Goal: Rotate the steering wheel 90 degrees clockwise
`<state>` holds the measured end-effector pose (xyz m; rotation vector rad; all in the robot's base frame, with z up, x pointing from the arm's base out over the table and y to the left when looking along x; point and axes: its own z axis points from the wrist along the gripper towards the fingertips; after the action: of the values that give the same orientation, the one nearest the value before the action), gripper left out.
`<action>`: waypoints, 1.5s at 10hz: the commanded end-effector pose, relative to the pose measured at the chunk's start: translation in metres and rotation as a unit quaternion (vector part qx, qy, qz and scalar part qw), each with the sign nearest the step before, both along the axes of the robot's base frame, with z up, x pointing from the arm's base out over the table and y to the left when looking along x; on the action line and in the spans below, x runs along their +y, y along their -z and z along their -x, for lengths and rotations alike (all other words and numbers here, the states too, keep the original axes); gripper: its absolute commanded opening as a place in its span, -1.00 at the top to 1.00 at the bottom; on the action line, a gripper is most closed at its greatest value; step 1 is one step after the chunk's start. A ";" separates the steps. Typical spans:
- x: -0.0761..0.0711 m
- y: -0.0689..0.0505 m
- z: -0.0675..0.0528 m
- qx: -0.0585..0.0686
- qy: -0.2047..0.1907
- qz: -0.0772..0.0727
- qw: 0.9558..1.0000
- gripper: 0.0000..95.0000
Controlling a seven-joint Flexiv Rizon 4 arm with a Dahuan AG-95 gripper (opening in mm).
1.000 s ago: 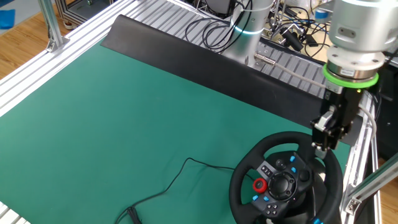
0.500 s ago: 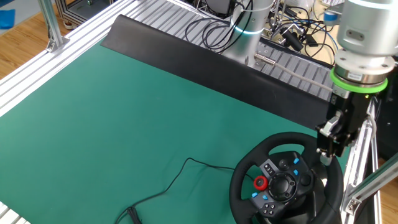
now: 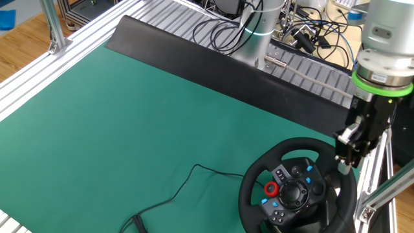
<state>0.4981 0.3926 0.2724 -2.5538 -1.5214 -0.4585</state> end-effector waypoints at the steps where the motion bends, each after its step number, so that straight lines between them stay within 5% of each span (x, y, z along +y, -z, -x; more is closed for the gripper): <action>1: -0.003 0.002 0.005 0.007 -0.052 -0.025 0.998 -0.20; 3: -0.006 -0.003 0.008 0.020 -0.084 -0.030 0.996 -0.20; 4: -0.006 -0.003 0.008 0.023 -0.089 -0.029 0.995 -0.60; 6: -0.007 -0.001 0.007 0.025 -0.086 -0.027 0.996 -0.60; 7: -0.006 0.002 0.006 0.021 -0.076 -0.024 0.997 -1.00; 9: -0.003 0.011 0.001 0.024 -0.064 -0.008 0.998 -1.00; 13: 0.002 0.022 0.018 0.022 -0.084 0.007 0.996 -1.00; 14: 0.002 0.024 0.020 0.021 -0.082 0.008 0.996 -0.60; 15: 0.002 0.025 0.019 0.021 -0.080 0.012 0.997 -0.60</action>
<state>0.4799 0.3950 0.2465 -2.4088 -1.7214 -0.3659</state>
